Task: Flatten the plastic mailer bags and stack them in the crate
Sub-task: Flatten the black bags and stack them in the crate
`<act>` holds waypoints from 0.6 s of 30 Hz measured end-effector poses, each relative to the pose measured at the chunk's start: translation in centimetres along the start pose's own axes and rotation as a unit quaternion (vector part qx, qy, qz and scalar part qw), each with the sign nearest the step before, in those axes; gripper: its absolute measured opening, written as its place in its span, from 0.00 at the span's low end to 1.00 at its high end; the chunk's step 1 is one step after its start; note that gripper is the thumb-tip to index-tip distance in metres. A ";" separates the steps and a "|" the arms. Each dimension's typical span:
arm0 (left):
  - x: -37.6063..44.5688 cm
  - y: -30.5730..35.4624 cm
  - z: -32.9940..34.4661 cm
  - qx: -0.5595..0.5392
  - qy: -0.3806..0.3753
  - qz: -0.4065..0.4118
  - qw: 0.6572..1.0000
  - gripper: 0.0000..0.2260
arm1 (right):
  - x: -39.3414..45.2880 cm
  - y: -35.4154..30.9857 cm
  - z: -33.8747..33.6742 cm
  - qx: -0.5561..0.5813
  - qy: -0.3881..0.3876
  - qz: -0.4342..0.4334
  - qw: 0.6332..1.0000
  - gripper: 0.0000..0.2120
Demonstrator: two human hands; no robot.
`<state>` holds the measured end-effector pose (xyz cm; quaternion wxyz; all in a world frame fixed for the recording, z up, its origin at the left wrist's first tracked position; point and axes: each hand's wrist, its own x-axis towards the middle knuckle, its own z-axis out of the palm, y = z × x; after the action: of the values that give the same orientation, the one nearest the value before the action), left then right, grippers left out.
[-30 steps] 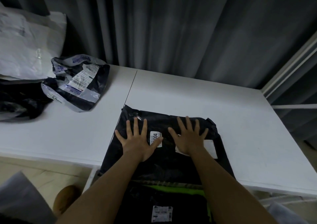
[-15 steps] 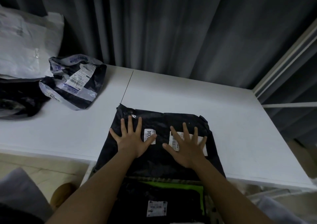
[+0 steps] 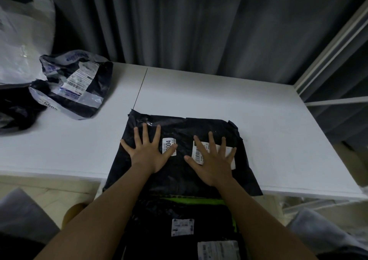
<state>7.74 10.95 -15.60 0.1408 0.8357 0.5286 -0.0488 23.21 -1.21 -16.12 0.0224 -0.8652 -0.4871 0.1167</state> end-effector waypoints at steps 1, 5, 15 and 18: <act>0.1 0.1 -0.1 -0.002 -0.009 -0.002 1.000 0.41 | 0.0 0.0 0.0 -0.003 0.002 0.000 1.000 0.38; -0.5 0.1 -1.4 -0.038 -0.045 0.002 0.998 0.40 | -0.3 0.0 -0.3 -0.013 -0.005 -0.001 1.000 0.37; -5.0 -0.7 1.9 0.031 0.039 0.130 0.990 0.35 | -0.5 0.0 -0.6 -0.008 -0.001 -0.001 1.000 0.39; -4.8 -0.8 2.3 0.046 0.051 0.131 0.989 0.36 | -1.6 0.6 -0.8 -0.025 0.029 -0.025 0.999 0.40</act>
<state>5.13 6.46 -16.84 0.0802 0.9048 0.4181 -0.0120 23.08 -2.82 -15.11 0.0173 -0.8559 -0.5109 0.0786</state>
